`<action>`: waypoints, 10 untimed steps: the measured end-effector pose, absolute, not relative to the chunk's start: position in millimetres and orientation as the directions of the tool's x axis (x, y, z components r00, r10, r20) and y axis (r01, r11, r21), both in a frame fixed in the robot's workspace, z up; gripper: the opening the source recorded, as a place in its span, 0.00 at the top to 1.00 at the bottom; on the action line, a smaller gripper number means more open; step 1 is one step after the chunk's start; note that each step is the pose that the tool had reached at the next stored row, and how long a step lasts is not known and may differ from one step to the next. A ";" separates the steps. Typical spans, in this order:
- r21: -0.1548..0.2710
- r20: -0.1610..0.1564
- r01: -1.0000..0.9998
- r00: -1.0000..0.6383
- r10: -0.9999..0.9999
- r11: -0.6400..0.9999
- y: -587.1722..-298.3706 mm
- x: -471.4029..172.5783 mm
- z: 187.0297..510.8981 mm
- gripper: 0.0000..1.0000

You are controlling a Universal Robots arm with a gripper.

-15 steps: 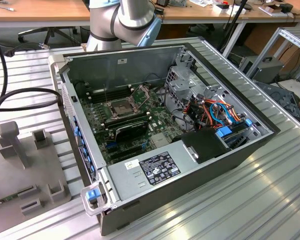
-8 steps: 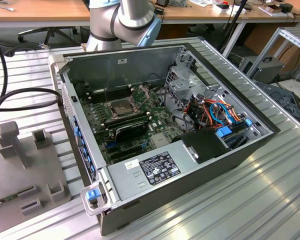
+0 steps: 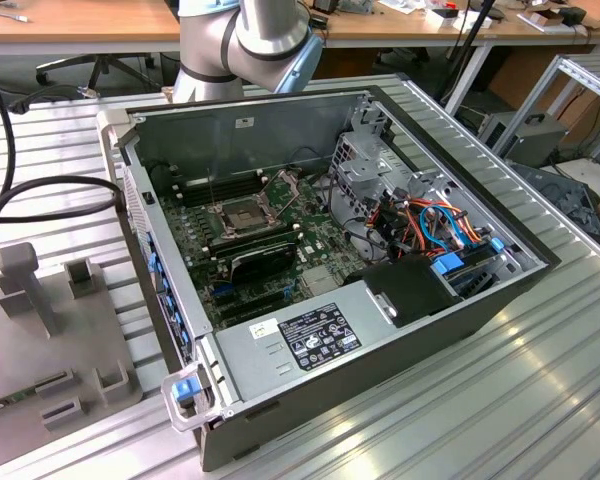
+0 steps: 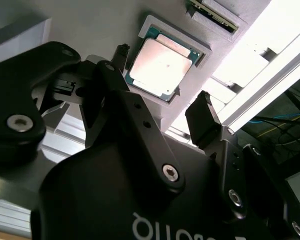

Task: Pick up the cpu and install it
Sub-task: 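Pick up the cpu and move it towards the insertion slot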

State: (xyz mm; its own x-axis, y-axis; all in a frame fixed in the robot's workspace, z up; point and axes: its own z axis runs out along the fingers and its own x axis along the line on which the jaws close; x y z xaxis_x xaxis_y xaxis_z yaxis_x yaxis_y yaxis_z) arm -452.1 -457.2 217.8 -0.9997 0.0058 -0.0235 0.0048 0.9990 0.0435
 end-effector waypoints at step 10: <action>0.042 -0.023 -0.022 -1.000 -0.021 0.999 -457.2 -451.4 209.0 0.26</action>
